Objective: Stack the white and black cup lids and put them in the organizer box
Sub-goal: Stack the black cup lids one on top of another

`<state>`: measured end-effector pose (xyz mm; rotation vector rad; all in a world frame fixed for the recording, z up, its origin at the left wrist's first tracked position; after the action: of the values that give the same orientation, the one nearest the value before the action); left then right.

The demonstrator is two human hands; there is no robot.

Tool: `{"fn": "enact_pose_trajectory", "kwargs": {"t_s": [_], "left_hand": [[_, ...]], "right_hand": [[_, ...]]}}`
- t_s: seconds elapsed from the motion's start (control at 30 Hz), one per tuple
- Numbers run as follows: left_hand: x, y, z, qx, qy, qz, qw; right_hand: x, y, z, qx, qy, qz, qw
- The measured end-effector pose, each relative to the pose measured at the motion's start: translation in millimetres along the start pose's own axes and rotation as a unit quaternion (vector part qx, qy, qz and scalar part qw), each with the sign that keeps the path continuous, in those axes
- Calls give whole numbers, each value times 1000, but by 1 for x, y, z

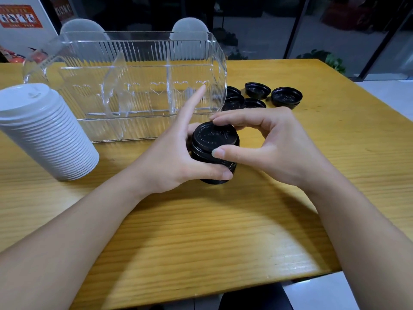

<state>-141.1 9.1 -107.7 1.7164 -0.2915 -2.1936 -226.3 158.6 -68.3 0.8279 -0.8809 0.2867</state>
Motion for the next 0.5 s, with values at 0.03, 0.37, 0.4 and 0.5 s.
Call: {"fn": "enact_pose_trajectory", "kwargs": {"t_s": [0.03, 0.37, 0.4, 0.5], "left_hand": [[0, 0, 0, 3, 1, 3, 1000], [0, 5, -2, -22, 4, 49, 999], [-1, 5, -2, -22, 7, 51, 998], [-2, 4, -2, -26, 14, 73, 997]], "right_hand": [[0, 1, 0, 4, -1, 4, 1000], [0, -3, 1, 30, 0, 25, 999], [-1, -4, 1, 29, -7, 25, 999], [0, -2, 1, 15, -23, -14, 1000]]}}
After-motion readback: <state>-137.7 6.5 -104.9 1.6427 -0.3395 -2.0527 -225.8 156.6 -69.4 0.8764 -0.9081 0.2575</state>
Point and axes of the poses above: each hand's wrist, its own z-axis towards the middle knuckle, its own y-axis out of the back of the hand, x = y × z, the point moved 9 cm from there along z, towards the middle knuckle, and after that the axes turned 5 degrees about -y, right-handed, at the moved point
